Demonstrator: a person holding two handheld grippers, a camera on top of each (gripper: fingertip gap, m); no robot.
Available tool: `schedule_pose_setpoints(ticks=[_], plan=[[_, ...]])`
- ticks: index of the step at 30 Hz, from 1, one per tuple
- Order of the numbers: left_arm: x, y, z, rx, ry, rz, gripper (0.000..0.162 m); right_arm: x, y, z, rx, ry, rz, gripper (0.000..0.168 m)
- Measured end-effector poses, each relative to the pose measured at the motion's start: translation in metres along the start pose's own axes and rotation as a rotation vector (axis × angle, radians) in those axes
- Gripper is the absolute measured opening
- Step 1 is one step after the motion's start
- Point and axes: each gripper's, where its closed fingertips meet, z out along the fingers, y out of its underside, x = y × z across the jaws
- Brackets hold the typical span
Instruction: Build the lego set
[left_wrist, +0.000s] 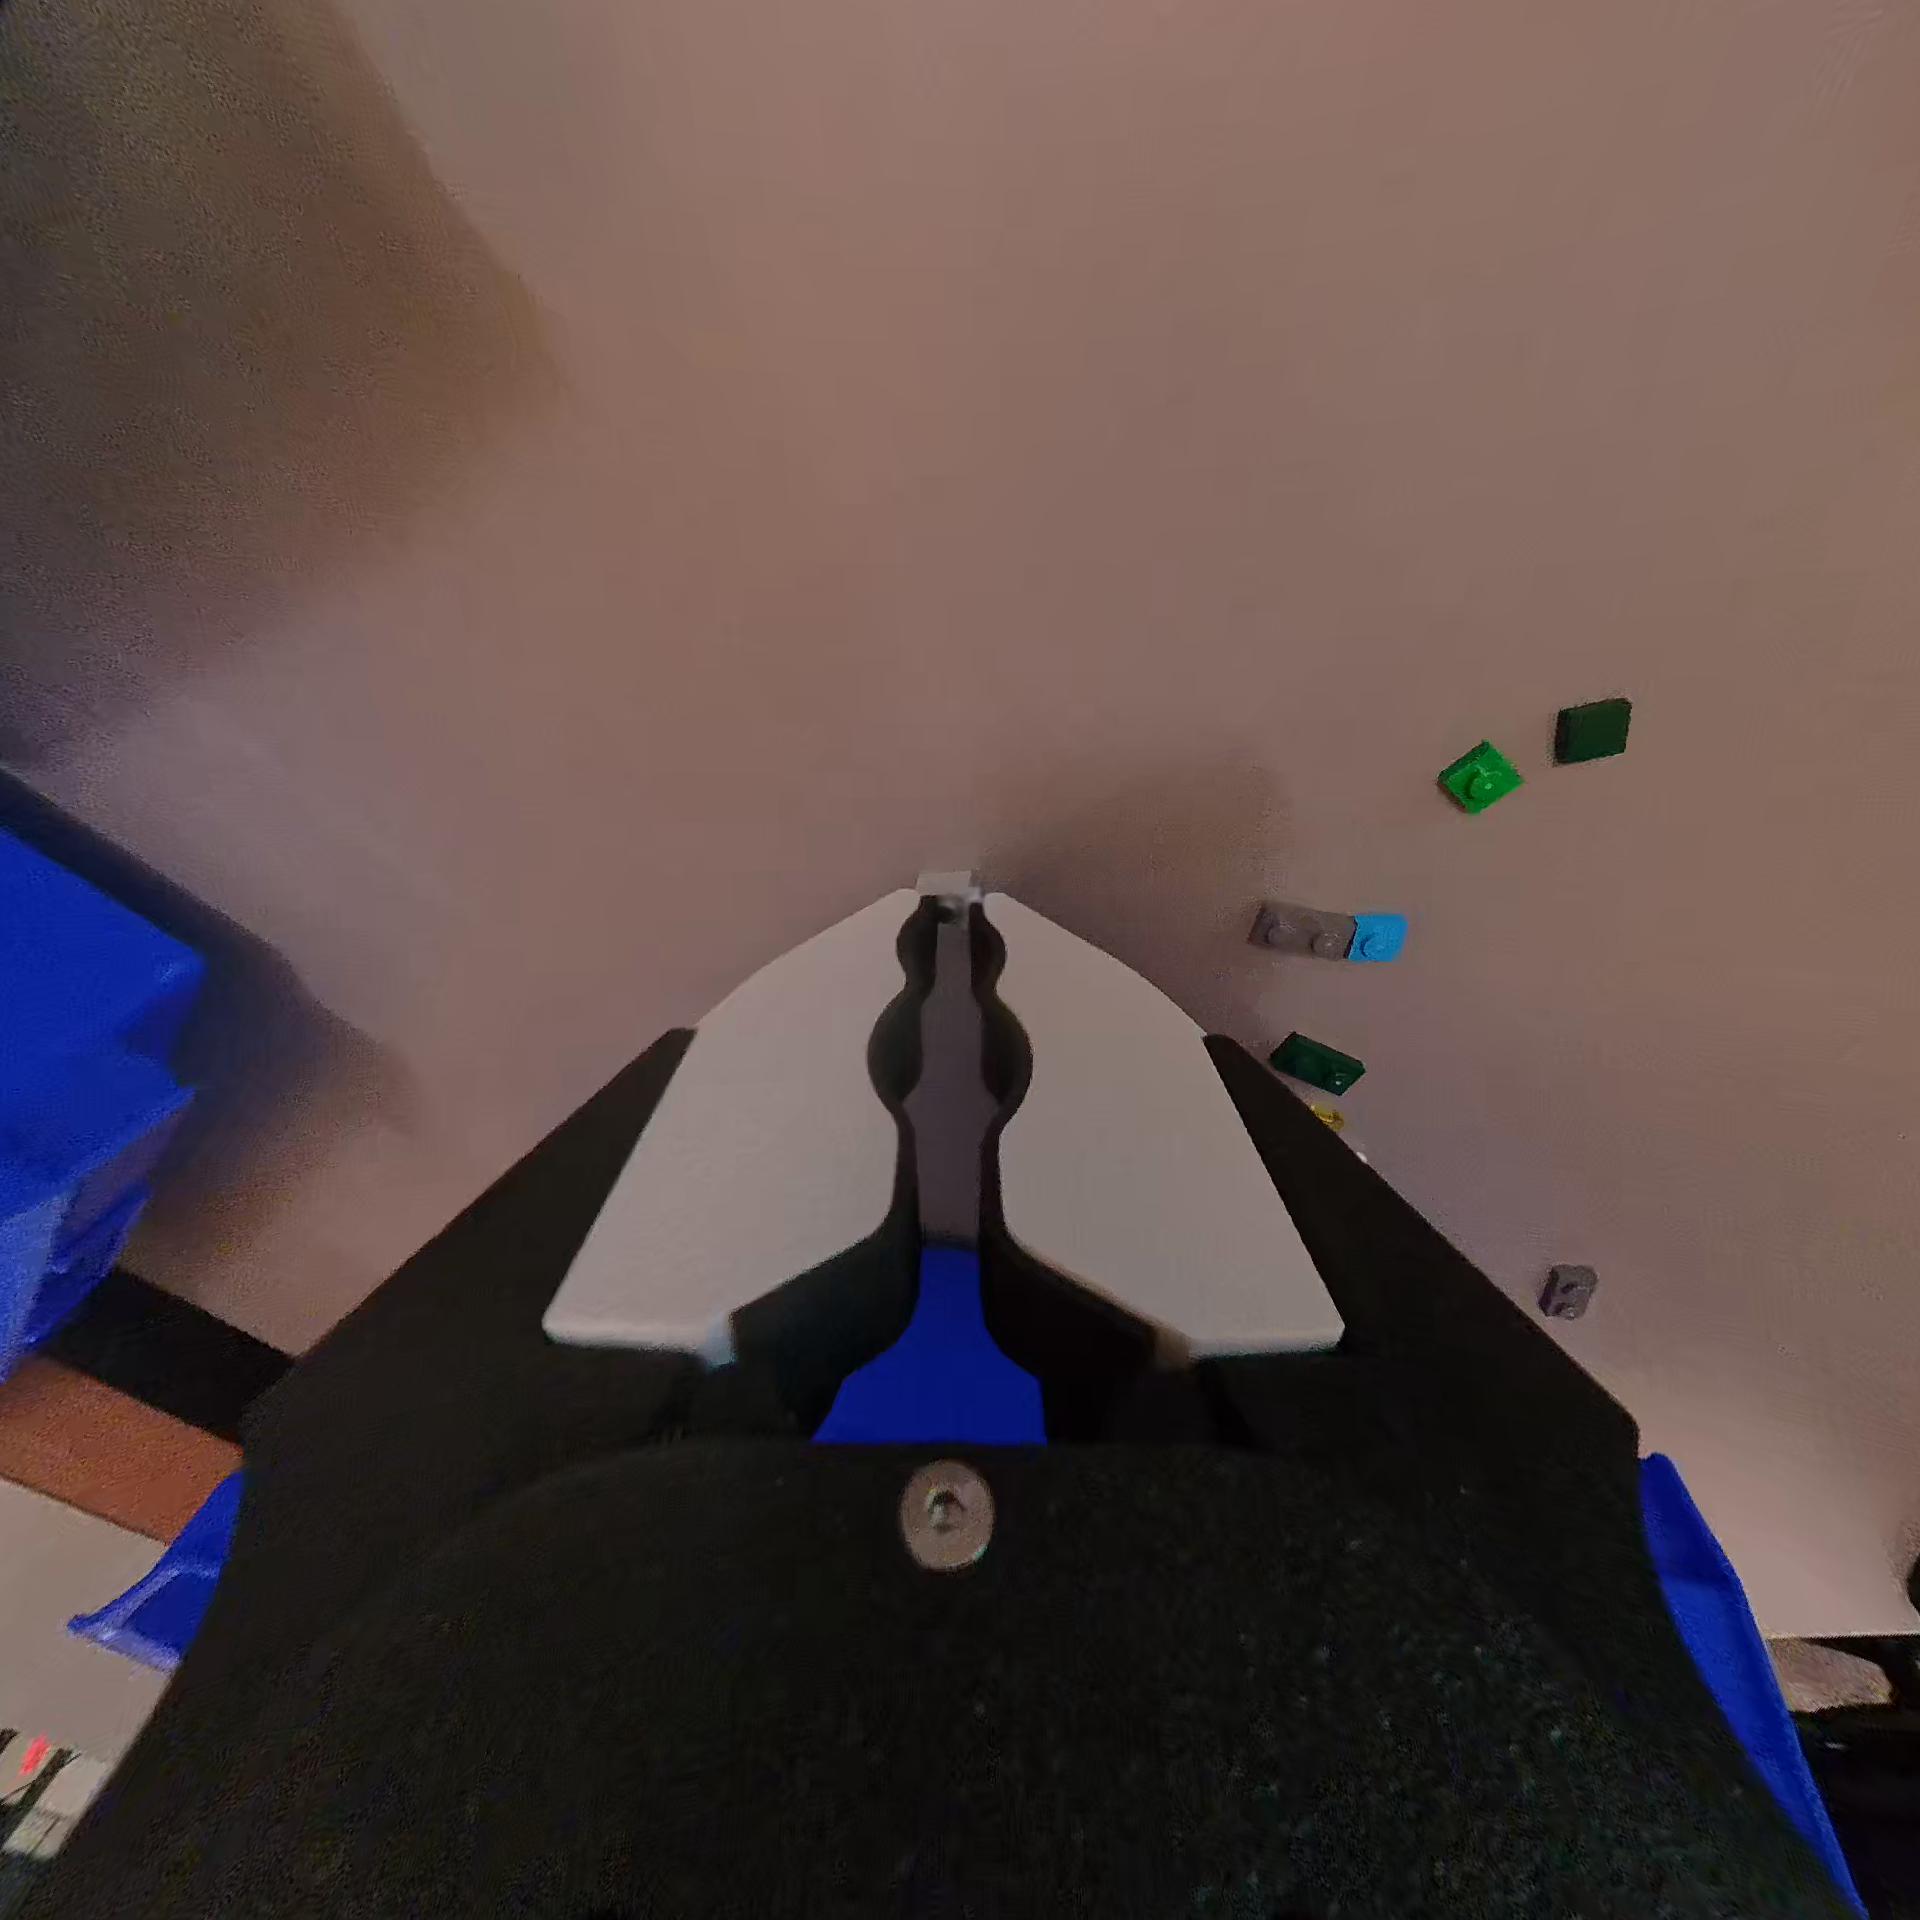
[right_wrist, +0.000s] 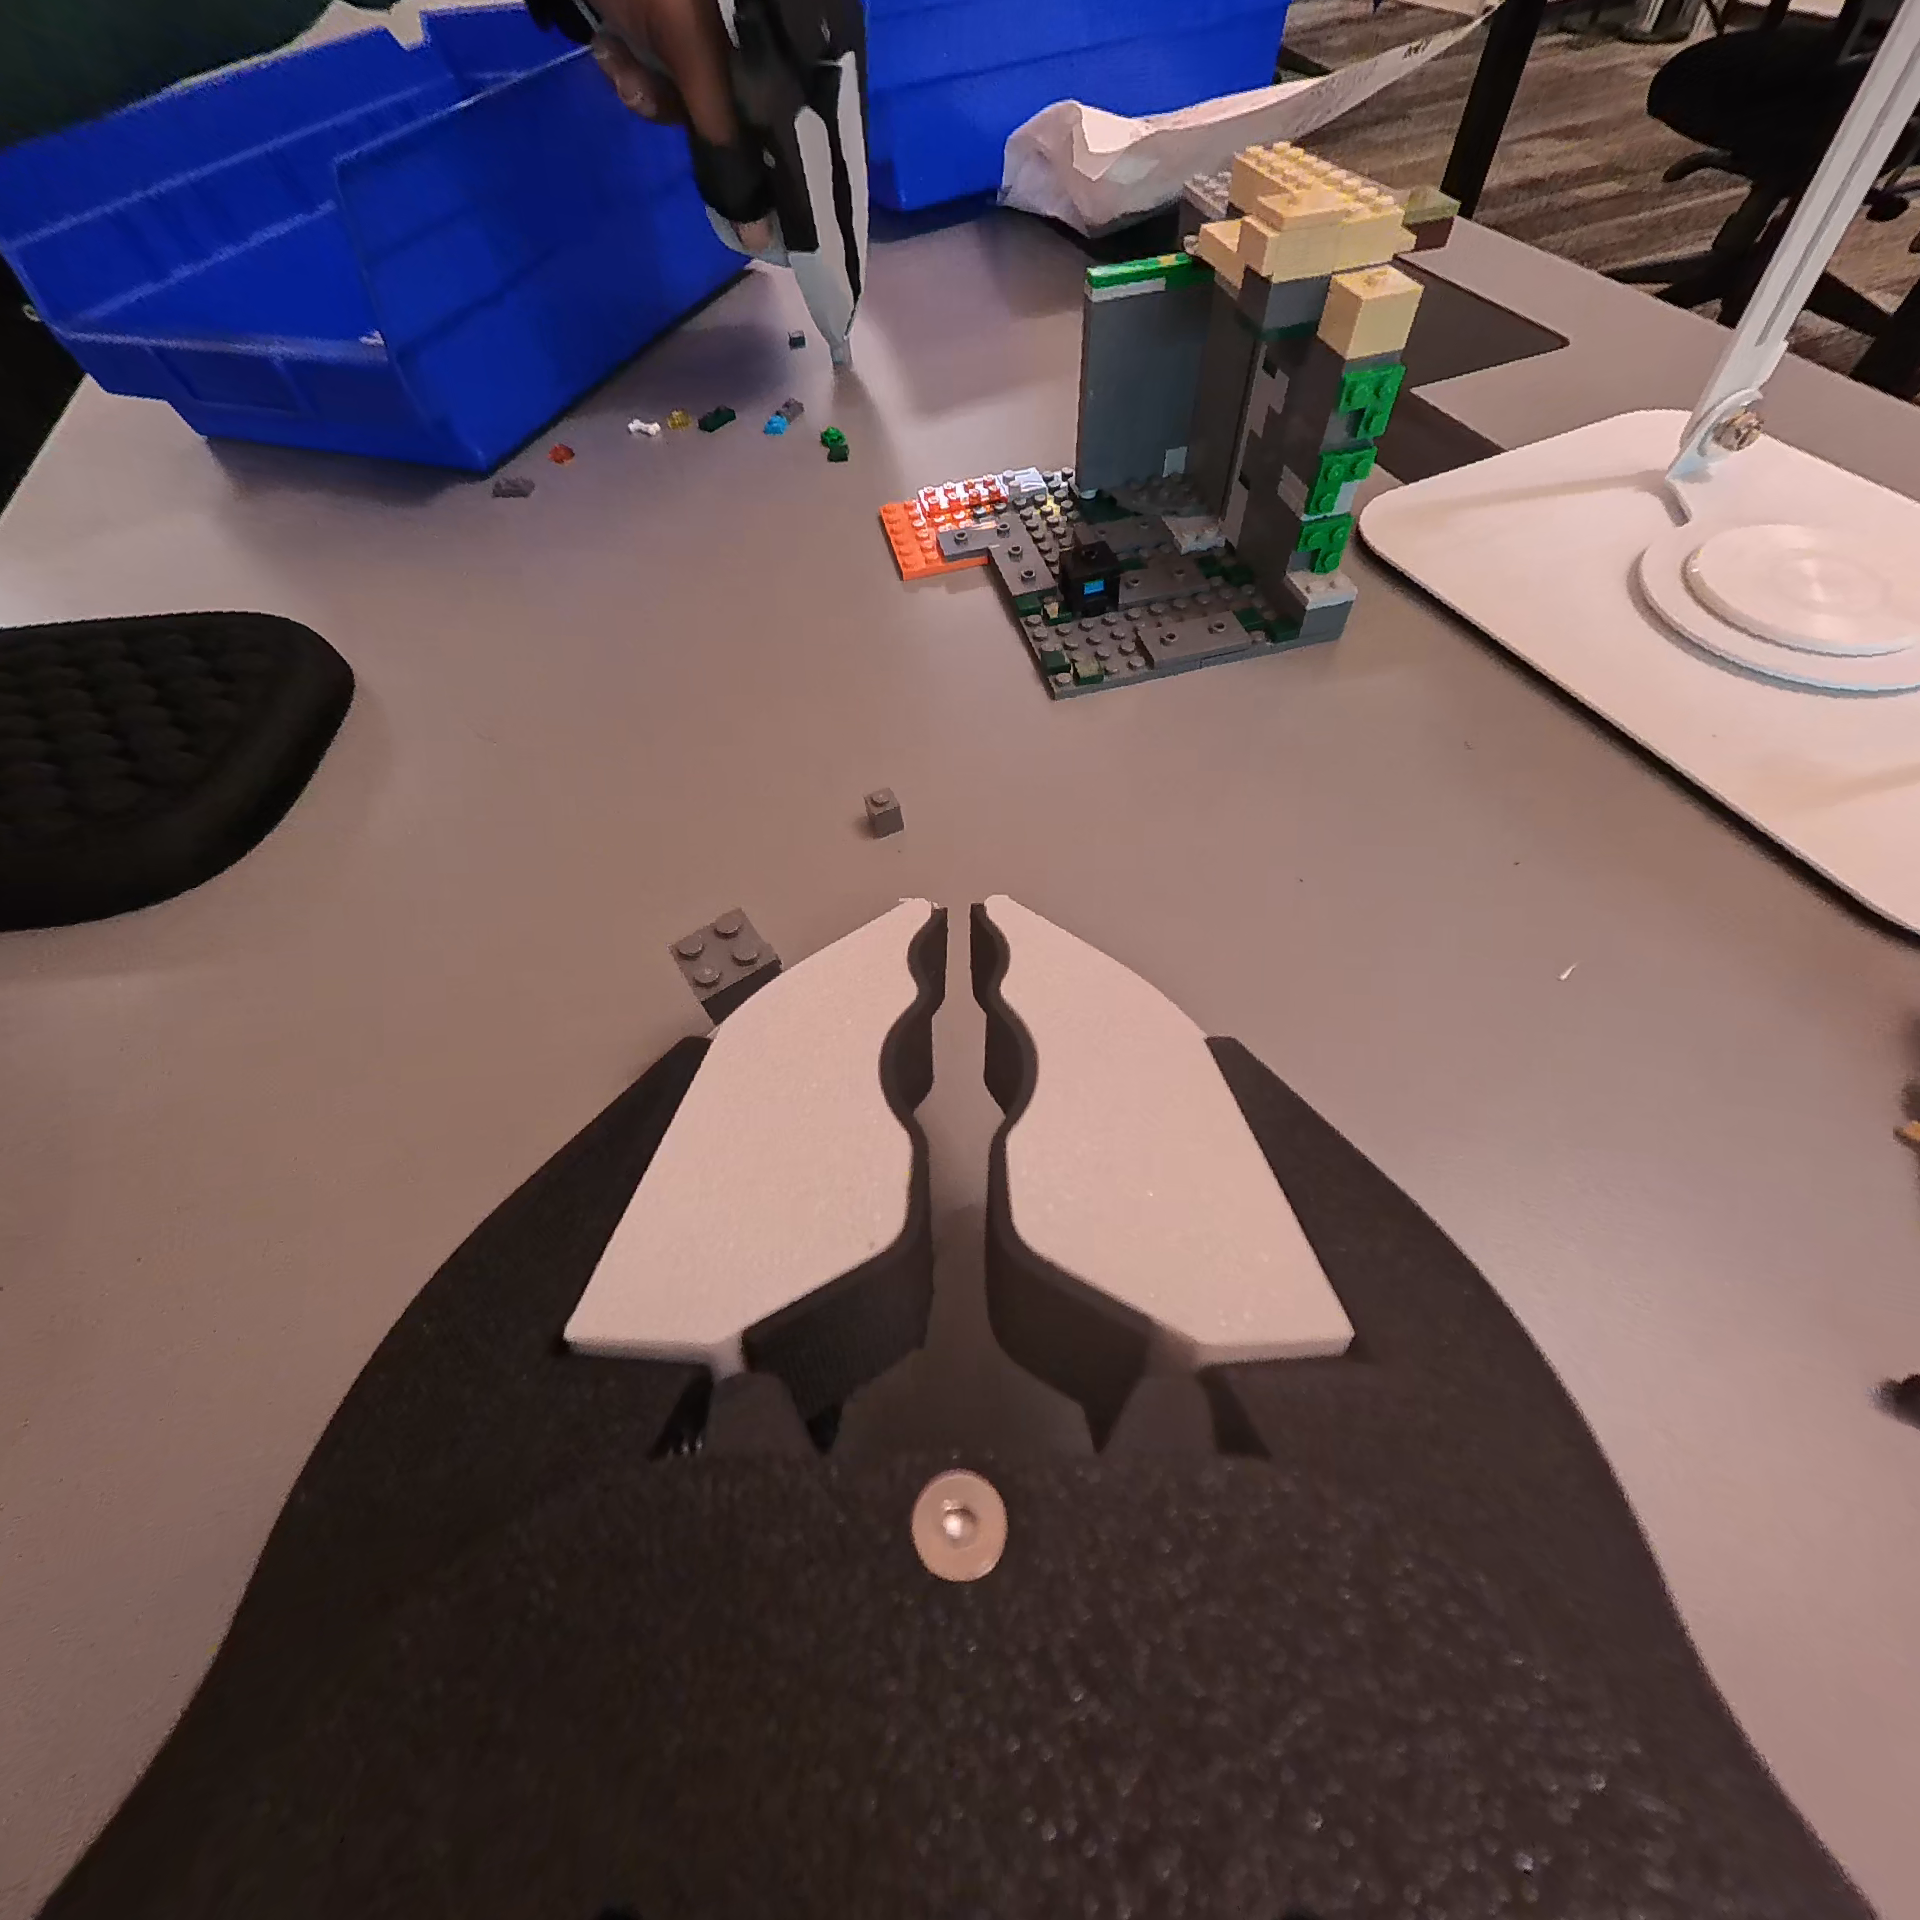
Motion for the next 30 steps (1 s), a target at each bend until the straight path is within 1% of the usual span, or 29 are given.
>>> schedule_pose_setpoints(ticks=[4, 12, 22, 23, 26, 28, 30], plan=[[-0.001, 0.000, 0.000, -0.014, -0.030, 0.016, 0.012, 0.000, -0.001, -0.001, 0.004, 0.000, -0.001, 0.003], [-0.007, -0.002, 0.001, -0.013, -0.058, 0.013, 0.015, 0.000, 0.000, 0.000, 0.002, -0.001, 0.001, 0.004], [-0.007, -0.003, 0.005, -0.020, -0.066, 0.017, 0.012, 0.000, 0.001, 0.000, 0.000, -0.001, 0.003, 0.004], [-0.004, -0.007, 0.002, 0.006, -0.048, 0.012, 0.012, 0.000, 0.001, -0.001, 0.002, 0.000, 0.003, 0.003], [0.025, -0.031, -0.021, 0.166, 0.098, -0.009, 0.012, 0.000, -0.004, -0.002, 0.023, 0.008, -0.014, 0.003], [0.058, -0.051, -0.045, 0.294, 0.223, 0.019, 0.012, -0.002, -0.011, -0.003, 0.053, 0.016, -0.053, 0.003], [0.101, -0.071, -0.074, 0.433, 0.373, 0.053, 0.012, -0.006, -0.018, -0.004, 0.081, 0.031, -0.110, 0.004]])
